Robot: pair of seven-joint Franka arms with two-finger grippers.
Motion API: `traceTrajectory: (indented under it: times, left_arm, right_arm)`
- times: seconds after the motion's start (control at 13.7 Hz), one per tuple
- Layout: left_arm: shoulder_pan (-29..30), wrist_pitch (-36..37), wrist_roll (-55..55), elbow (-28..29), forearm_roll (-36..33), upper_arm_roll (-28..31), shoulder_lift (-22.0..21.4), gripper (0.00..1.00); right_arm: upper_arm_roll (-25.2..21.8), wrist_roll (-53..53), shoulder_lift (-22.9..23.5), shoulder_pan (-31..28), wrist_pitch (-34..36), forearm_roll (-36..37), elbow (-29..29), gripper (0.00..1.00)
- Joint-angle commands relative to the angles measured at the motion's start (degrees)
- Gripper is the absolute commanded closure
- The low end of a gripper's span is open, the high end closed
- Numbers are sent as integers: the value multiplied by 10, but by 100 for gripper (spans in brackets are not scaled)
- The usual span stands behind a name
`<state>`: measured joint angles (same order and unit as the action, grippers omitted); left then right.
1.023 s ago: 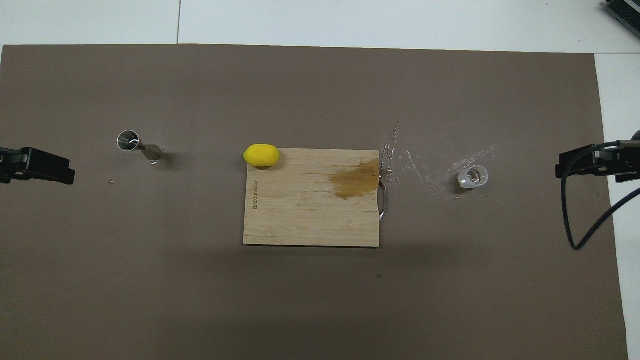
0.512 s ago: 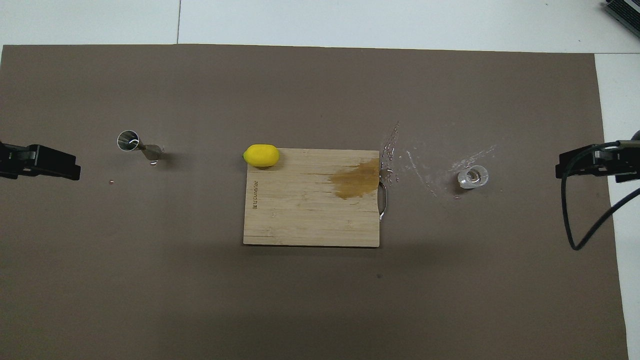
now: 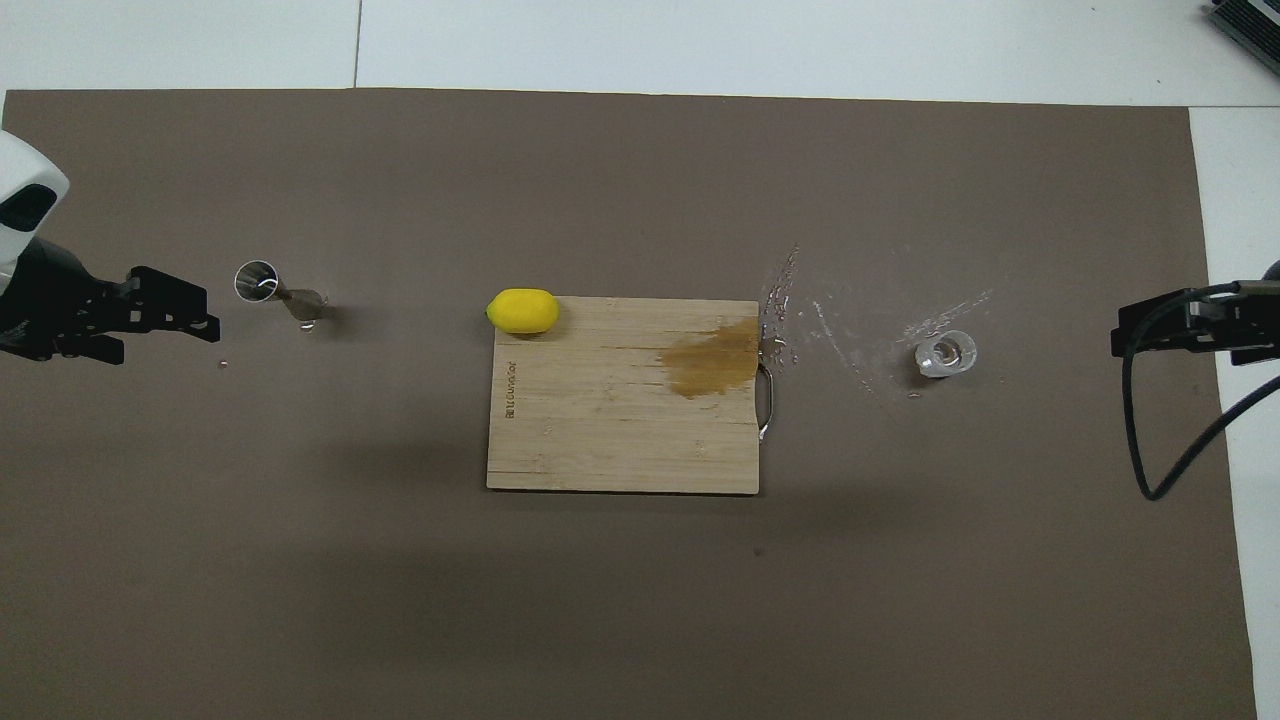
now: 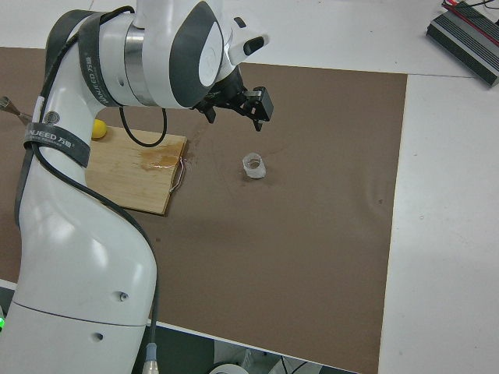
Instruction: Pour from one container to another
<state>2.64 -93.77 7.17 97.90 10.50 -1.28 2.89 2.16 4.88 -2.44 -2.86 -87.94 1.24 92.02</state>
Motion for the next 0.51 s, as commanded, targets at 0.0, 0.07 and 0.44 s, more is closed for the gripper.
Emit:
traceTrajectory:
  times: [0.0, 0.07, 0.44]
  left_arm:
    - [45, -44, 41, 72, 52, 2, -14, 0]
    - [67, -65, 71, 90, 79, 2, -14, 0]
    - [133, -152, 278, 187, 242, 2, -25, 0]
  right_arm:
    - [2, -15, -14, -7, -9, -3, 17, 0]
    - [2, -15, -14, -7, -8, -3, 17, 0]
    - [2, -15, -14, -7, -9, -3, 17, 0]
